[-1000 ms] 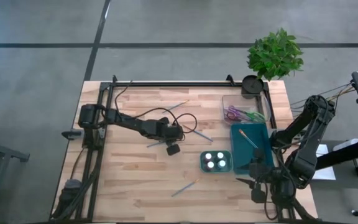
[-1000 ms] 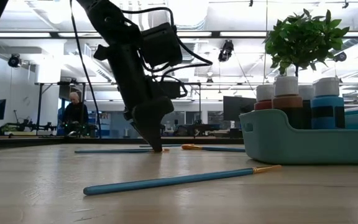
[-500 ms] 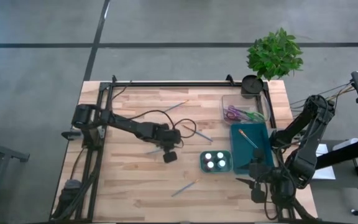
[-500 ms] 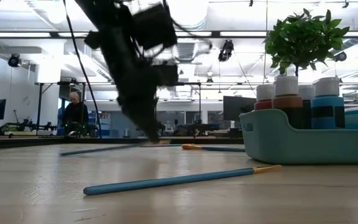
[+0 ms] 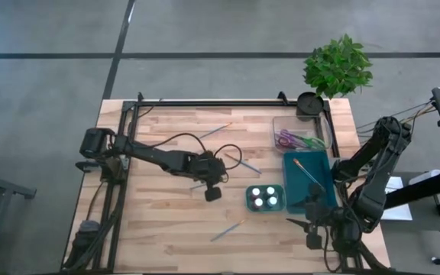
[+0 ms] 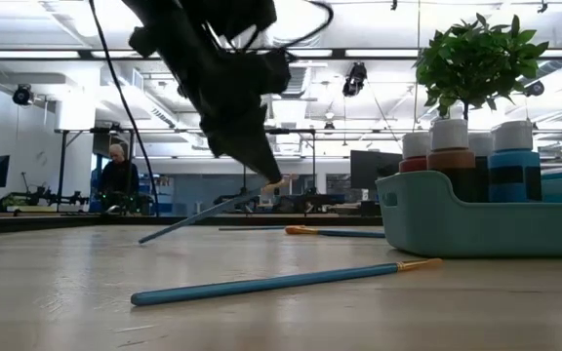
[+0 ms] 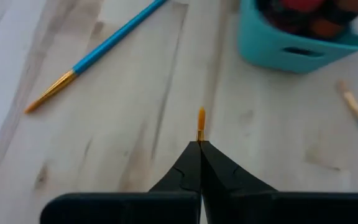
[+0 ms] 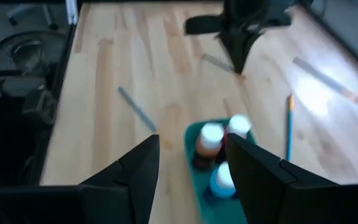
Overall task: Pick & Place Paint Supplies
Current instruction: Put the blue paintbrush into the blue bin
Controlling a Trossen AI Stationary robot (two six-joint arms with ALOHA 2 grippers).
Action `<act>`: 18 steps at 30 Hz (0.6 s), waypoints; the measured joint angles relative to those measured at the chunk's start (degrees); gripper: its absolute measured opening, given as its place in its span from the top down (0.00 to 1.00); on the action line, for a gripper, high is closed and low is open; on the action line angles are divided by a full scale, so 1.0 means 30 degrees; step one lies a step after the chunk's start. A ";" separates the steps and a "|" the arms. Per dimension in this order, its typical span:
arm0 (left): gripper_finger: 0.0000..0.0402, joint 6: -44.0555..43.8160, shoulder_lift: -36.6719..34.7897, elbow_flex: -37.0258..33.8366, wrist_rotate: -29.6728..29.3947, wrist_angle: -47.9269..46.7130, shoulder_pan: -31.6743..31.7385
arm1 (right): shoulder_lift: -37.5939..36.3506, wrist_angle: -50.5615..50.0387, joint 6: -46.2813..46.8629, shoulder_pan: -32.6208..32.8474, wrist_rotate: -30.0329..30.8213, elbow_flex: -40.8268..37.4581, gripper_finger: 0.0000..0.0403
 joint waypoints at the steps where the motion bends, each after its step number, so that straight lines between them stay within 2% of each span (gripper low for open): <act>1: 1.00 0.0065 -0.0062 0.0006 0.0001 0.0114 -0.0048 | 0.0000 0.0477 -0.0346 0.0000 0.0399 -0.0267 0.55; 11: 1.00 0.0369 -0.0634 0.0013 -0.0278 0.0705 -0.0388 | 0.0000 0.7937 -0.3775 -0.0132 0.3580 -0.3692 0.55; 18: 1.00 0.0544 -0.0838 0.0028 -0.0511 0.1058 -0.0552 | 0.0000 1.2477 -0.6472 -0.1164 0.3632 -0.5404 0.55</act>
